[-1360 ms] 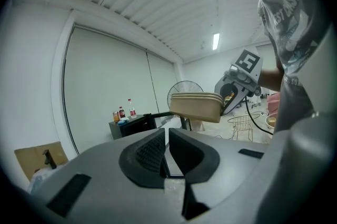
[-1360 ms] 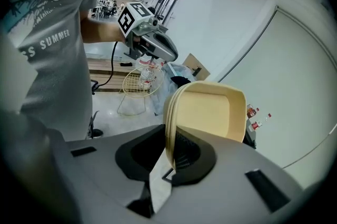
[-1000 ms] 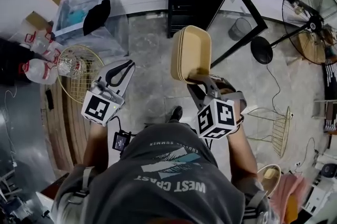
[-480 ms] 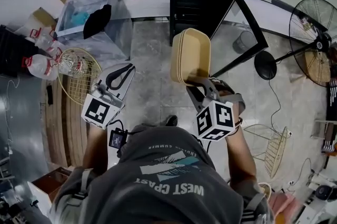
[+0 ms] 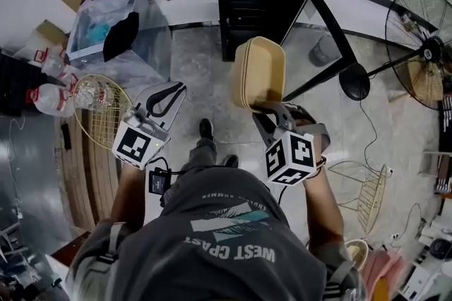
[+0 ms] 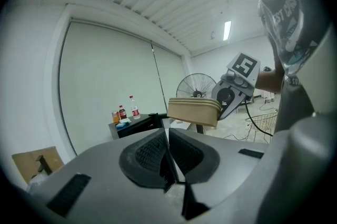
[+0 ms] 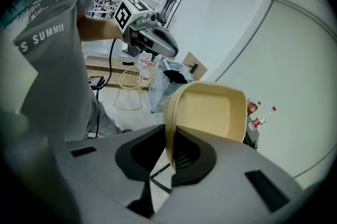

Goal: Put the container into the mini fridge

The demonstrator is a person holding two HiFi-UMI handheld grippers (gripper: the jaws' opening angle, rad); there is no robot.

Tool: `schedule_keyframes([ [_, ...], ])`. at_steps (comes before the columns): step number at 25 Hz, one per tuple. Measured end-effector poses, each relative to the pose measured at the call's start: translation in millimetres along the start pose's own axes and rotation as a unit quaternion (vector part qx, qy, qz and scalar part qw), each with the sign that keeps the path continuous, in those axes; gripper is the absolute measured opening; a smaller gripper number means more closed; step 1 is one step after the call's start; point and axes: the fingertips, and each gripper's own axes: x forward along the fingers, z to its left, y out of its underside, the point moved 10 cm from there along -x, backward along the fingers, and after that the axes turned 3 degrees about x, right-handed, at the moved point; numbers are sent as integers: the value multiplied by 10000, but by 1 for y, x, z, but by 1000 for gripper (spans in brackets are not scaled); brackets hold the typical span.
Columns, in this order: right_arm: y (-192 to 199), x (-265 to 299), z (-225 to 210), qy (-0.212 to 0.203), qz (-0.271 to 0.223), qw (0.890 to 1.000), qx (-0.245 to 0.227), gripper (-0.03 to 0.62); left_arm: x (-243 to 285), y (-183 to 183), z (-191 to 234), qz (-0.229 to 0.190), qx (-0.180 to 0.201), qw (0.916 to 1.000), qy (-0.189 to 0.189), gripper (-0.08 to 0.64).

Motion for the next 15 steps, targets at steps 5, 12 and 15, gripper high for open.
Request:
schedule_keyframes([
  [5,-2,13,-20,152,197,9995,207,49,33,2,29,-154,40,9995,291,36],
  [12,-8,36,-50,366,455,9970,515,49,75,1,77,-392,105,9969,667,37],
  [15,-13,47,-61,442,559,9954,646,49,92,6,99,-451,211,9952,843,37],
])
